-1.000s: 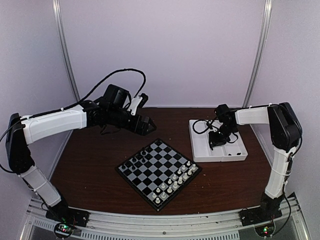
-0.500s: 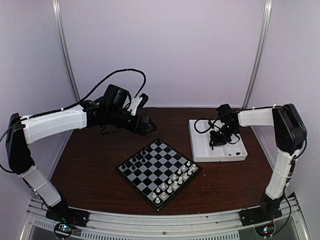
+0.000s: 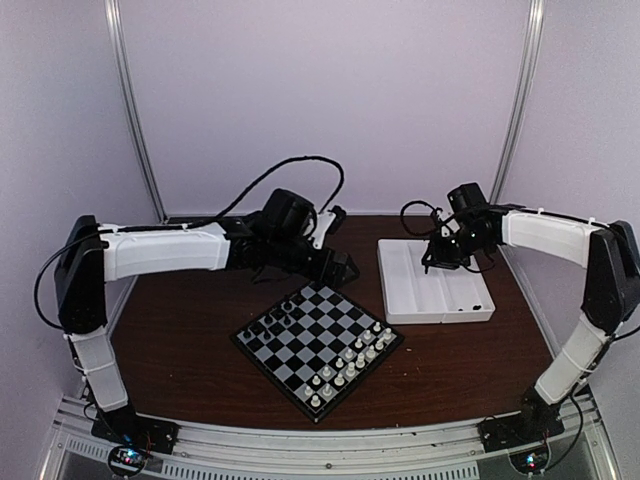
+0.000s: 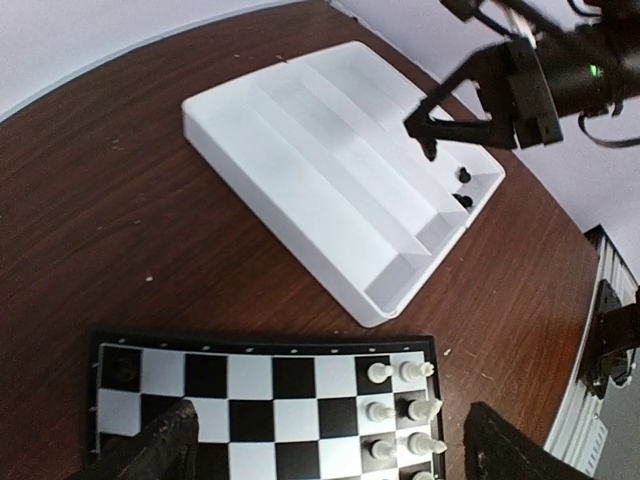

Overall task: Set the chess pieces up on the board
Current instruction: Place the chess piece on the chessboard.

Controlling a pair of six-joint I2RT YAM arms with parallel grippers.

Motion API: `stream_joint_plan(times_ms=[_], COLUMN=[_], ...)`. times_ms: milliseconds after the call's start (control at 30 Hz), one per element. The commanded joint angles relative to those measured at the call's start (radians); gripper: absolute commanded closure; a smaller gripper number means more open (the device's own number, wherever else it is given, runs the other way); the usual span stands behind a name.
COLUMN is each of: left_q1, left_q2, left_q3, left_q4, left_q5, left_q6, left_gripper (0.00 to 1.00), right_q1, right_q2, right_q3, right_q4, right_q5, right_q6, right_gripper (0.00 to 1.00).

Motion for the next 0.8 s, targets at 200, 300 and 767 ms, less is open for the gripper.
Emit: stream_joint_plan(times_ms=[200,300,767], left_q1=[-0.153,-0.184,-0.193], left_q2=[0.161,0.191,0.288], left_q3=[0.128,0.075,-0.066], left_q4=[0.179,0.349,0.926], left_q5=[-0.261,-0.348,-0.297], left_q6=[0.223,0.318,0.523], left_gripper=[0.10,0.11,0.19], right_q1=[0.051,0.062,0.159], right_q2=[-0.162,-0.197,-0.305], right_q3=[-0.110,-0.152,-0.306], right_q4=[0.129,0.176,0.391], right_q5=[-0.183,-0.184,-0.154], right_q6=[0.337,0.415,0.658], right_gripper=[0.80,0.81,0.82])
